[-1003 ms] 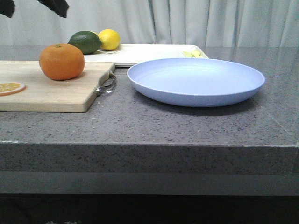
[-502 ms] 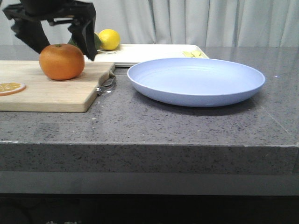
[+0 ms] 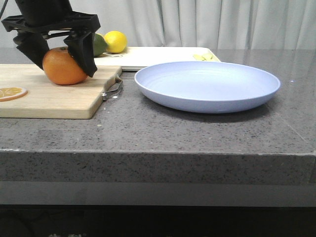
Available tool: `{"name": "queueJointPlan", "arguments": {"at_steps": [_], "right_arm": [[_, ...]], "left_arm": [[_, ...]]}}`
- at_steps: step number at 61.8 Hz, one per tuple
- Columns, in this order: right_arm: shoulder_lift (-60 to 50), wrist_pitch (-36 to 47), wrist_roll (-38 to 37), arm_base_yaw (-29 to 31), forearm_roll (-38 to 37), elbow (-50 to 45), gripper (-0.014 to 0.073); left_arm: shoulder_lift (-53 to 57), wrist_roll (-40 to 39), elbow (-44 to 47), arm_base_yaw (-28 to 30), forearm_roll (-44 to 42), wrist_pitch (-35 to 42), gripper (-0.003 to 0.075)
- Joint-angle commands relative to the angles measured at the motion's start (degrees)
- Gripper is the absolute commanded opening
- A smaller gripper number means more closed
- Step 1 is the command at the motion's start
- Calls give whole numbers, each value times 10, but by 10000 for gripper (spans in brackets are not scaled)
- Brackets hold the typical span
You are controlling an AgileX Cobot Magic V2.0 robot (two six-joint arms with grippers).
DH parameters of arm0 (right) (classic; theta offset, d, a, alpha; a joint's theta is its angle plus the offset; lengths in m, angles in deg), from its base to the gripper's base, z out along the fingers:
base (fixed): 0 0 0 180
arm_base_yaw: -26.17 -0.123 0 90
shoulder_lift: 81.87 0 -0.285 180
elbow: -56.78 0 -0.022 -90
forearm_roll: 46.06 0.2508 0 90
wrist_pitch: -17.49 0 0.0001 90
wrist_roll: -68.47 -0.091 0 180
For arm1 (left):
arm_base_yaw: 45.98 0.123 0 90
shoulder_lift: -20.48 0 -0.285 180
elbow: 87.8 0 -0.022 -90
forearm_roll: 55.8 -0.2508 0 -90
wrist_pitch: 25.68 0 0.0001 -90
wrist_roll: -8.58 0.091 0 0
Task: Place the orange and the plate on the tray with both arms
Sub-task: 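Close the left gripper on the orange and lift it, then carry the orange over the blue plate and lower it onto it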
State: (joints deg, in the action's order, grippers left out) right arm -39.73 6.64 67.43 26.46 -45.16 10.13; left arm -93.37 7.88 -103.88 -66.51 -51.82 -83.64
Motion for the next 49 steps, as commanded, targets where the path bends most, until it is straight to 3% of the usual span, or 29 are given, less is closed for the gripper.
{"name": "queueJointPlan", "arguments": {"at_steps": [1, 6, 17, 38, 49], "right_arm": [[4, 52, 3, 3, 1, 23, 650], [4, 52, 3, 3, 1, 23, 650], [4, 52, 3, 3, 1, 23, 650], [4, 52, 3, 3, 1, 23, 650], [4, 52, 3, 3, 1, 23, 650]], "left_arm": [[28, 1, -25, -3, 5, 9, 261], [28, 1, -45, -6, 5, -1, 213], [28, 16, -109, -40, 6, -5, 211], [-6, 16, -125, -183, 7, 112, 214], [-50, 16, -125, -224, 7, 154, 215]]}}
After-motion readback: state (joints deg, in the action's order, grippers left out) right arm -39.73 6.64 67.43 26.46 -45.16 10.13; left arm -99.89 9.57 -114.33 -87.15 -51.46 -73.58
